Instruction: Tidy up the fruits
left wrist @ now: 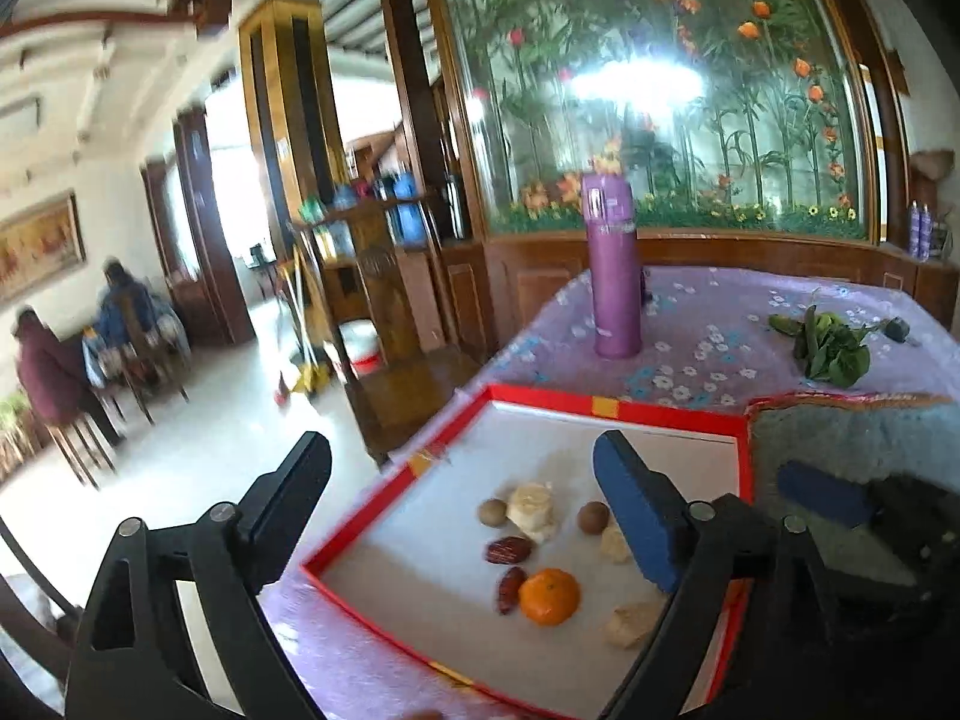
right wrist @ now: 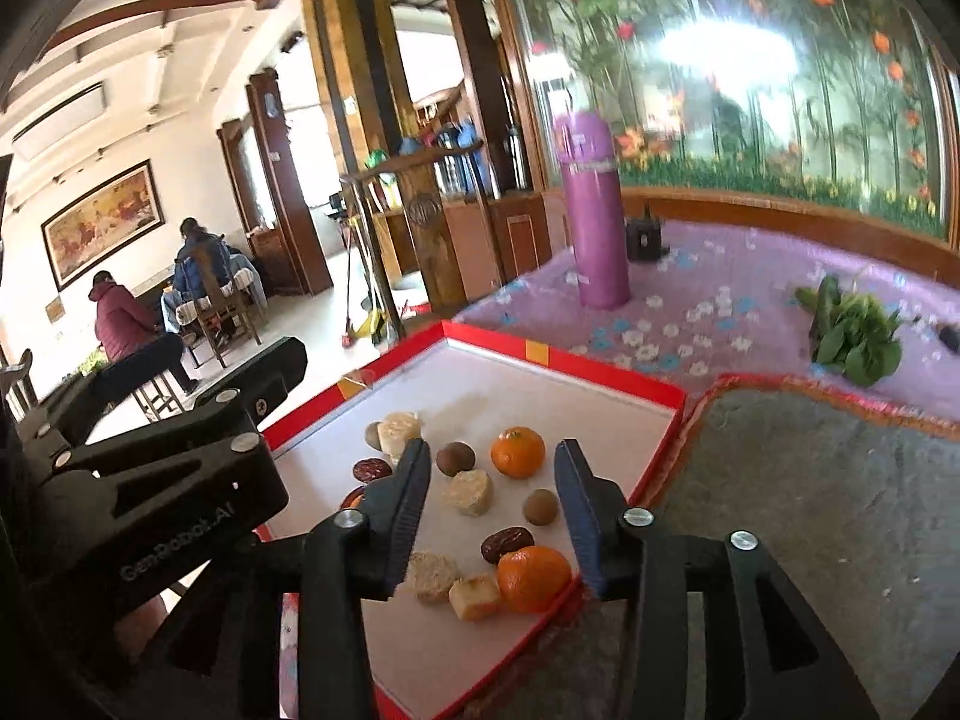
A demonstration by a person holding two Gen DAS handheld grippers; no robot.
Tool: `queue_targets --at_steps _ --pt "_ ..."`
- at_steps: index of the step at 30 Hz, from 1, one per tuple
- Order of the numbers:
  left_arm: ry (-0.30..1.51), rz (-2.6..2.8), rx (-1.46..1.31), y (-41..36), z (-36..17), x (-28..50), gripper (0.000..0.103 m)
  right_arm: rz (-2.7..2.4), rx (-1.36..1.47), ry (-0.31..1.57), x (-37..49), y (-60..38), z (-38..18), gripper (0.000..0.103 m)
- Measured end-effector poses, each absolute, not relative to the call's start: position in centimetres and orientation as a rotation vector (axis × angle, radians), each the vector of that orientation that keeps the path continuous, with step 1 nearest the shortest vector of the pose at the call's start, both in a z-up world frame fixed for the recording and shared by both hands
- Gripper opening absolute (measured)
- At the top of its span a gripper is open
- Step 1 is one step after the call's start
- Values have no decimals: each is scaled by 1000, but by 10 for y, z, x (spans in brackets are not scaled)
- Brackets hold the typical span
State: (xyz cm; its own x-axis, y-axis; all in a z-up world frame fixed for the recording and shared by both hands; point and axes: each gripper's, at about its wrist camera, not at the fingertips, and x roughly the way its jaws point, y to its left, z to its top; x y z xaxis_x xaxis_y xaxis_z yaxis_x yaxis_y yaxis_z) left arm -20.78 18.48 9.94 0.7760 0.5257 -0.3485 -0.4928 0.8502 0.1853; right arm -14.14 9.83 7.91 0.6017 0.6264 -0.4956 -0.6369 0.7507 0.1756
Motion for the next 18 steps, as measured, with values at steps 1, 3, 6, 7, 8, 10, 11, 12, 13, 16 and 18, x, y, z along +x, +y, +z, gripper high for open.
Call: queue_targets --at_steps 1,3,6,7,8,10,11,12,13,16,18 --pt "385 553 98 182 101 -213 98 735 -31 549 -147 96 81 49" --pt "373 538 85 180 105 -222 103 740 -45 524 -157 92 86 51" --pt "349 518 77 174 111 -236 103 756 -42 508 -166 85 91 51" --pt "338 508 85 171 112 -240 103 764 -32 510 -167 82 93 51" --pt "334 500 93 169 114 -243 103 767 -27 510 -168 81 94 51" --pt "343 490 92 167 117 -246 103 766 -21 501 -171 77 97 52" --pt "350 486 82 168 120 -248 103 765 -24 496 -173 76 98 52" --pt "355 479 71 168 122 -250 103 766 -25 494 -174 76 98 52" --pt "361 471 61 168 123 -251 103 770 -25 494 -175 76 99 53" --pt "382 473 40 169 125 -254 103 778 -29 496 -179 76 98 53" --pt "377 497 42 170 126 -256 103 781 -36 495 -181 77 98 53"
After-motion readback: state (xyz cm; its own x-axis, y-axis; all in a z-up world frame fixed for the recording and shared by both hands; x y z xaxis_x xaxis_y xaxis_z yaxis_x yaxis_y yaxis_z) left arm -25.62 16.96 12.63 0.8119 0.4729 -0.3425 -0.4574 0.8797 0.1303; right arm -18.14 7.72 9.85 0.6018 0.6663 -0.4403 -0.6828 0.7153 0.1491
